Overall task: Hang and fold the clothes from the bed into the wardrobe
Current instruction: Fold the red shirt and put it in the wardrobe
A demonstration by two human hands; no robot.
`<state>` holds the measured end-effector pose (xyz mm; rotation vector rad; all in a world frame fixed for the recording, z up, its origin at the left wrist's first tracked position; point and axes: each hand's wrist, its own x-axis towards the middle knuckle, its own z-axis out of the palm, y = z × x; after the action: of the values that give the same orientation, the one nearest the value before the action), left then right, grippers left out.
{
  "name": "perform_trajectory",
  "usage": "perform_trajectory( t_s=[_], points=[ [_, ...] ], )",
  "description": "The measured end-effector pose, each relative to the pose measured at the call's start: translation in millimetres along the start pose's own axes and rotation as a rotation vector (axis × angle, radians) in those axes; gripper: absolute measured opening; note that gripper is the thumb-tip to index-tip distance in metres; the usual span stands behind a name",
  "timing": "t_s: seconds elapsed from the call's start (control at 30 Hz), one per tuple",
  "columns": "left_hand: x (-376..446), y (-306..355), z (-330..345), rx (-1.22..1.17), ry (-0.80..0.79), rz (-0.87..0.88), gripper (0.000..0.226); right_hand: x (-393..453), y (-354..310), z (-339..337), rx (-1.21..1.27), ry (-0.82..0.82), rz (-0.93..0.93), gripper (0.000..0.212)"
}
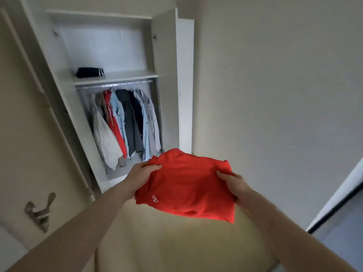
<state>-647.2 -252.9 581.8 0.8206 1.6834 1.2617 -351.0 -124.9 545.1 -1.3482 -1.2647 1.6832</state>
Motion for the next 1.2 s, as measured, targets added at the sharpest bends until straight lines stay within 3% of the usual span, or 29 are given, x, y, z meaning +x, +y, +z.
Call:
perform_trajectory(
  t_s=[0.33,0.67,1.1,1.2],
  points=[
    [131,101,-98,-0.006,0.173,0.075,0.028,153,-143,110,-0.102,-0.260,-0.070,0.037],
    [238,217,-181,-0.036,0.346,0.136,0.014,284,-302,226,-0.160,-0.418,-0.141,0.040],
    [467,303,-321,-0.070,0.396,0.207,0.034,478,-435,396,-0.178,-0.453,-0.205,0.038],
    [532,321,-358,-0.061,0.382,0.218,0.038,533,-463,438,-0.187,-0.453,-0.215,0.028]
  ],
)
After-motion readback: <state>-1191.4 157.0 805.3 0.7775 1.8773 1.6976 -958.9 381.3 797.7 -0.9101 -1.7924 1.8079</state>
